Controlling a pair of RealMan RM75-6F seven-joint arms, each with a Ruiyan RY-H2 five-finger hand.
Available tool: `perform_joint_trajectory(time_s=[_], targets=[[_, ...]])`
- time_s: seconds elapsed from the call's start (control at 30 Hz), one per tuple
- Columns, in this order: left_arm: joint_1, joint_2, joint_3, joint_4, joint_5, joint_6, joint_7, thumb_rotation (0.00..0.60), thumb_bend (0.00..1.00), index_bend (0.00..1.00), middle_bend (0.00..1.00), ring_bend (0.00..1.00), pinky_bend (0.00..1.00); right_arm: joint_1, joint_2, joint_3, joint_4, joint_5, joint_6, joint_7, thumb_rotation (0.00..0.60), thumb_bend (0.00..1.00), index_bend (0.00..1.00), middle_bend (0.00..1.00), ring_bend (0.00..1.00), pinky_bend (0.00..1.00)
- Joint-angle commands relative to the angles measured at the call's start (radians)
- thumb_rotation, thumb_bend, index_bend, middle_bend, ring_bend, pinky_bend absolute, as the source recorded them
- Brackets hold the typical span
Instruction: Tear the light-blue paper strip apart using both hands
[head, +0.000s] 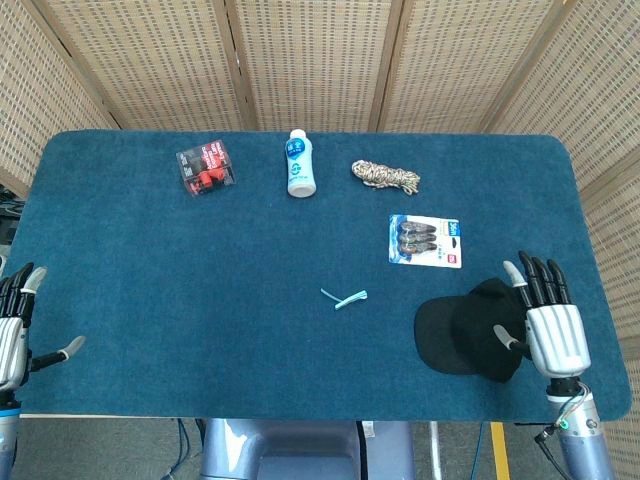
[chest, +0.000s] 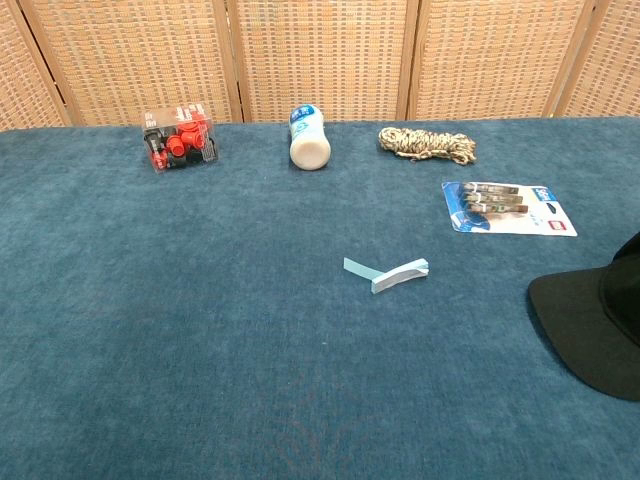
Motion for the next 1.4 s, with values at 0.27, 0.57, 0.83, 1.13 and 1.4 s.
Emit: perform_joint_trajectory(time_s=[0.27,0.57,0.83,1.13,1.4], targets=[[0.019,0.002,-0.004,0.008,0.039,0.013,-0.007,0.6,0.0,0.0,0.0,0.0,0.0,-0.043,0.031,0.003,-0.057,-0.01,-0.024,-0.034,0.6,0.0,0.0,0.0,0.0,0.0],[0.029,-0.003,-0.003,0.0,0.084,0.029,0.021,0.6,0.0,0.0,0.0,0.0,0.0,0.094,0.078,0.051,-0.126,-0.052,-0.249,-0.008,0.6,0.0,0.08,0.0,0.0,0.0],[0.021,-0.016,-0.014,-0.016,0.087,0.005,0.068,0.6,0.0,0.0,0.0,0.0,0.0,0.316,0.04,0.183,-0.143,0.011,-0.535,-0.054,0.6,0.06,0.3,0.0,0.0,0.0],[-0.015,-0.047,-0.049,0.006,0.086,-0.035,0.131,0.6,0.0,0.0,0.0,0.0,0.0,0.506,-0.199,0.269,0.027,0.231,-0.78,-0.197,0.6,0.25,0.41,0.0,0.0,0.0],[-0.018,-0.048,-0.06,0.004,0.063,-0.059,0.131,0.6,0.0,0.0,0.0,0.0,0.0,0.551,-0.316,0.262,0.145,0.277,-0.79,-0.29,0.6,0.32,0.45,0.0,0.0,0.0]])
